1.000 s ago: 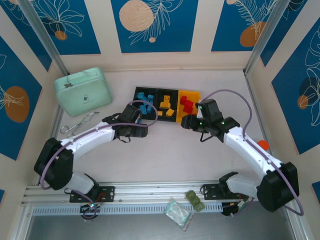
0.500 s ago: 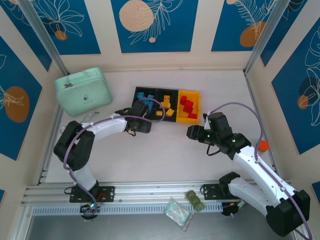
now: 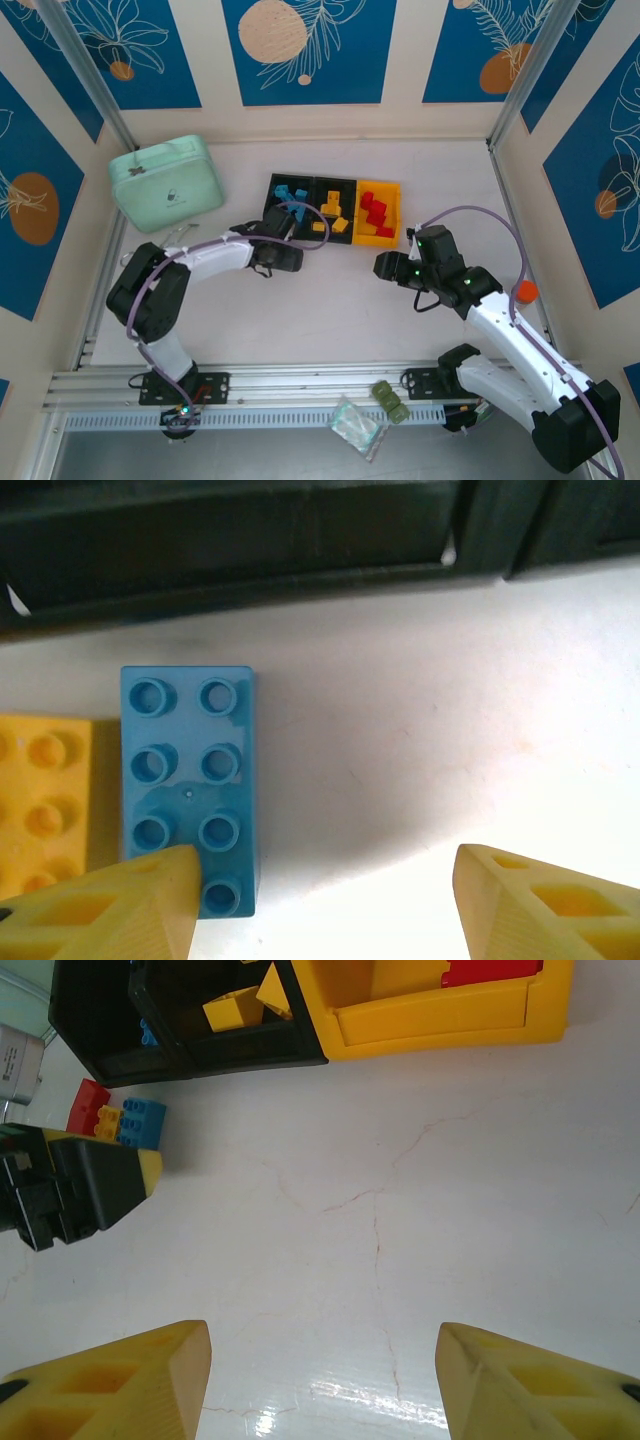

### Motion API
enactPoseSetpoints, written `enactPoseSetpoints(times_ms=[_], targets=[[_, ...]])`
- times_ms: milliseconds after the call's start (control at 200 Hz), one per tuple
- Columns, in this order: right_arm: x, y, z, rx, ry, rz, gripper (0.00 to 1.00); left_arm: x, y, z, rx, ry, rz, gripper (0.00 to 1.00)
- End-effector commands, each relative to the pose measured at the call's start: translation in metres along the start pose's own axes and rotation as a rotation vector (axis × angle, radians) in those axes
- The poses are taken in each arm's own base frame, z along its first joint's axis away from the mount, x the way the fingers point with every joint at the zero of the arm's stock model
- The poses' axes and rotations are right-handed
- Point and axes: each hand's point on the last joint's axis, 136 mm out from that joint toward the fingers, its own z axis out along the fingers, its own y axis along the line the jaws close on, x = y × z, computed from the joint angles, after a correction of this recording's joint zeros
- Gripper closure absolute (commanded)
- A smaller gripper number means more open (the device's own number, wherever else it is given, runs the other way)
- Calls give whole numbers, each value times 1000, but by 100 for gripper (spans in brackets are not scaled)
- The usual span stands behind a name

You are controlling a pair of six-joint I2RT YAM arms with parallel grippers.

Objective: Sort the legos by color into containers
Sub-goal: Move the lego to the center of the table, then pick up the lego from the center of the table.

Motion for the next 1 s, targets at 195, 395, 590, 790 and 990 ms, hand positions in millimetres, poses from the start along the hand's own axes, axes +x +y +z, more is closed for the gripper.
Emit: enactPoseSetpoints(times_ms=[195,395,590,790,990], targets=[[-3,4,3,-18,3,25,39,15,-13,-35,45,-19,-39,33],[0,4,2,-26,4,30,39,10,4,-34,-65,-18,-7,30],[4,1,-2,-27,1,35,39,19,14,-13,-137,38,11,28],[7,0,-3,-29,3,43,39,21,15,7,-155,58,26,37],[9,2,0,-40,12,54,39,20,14,7,-165,68,39,59]])
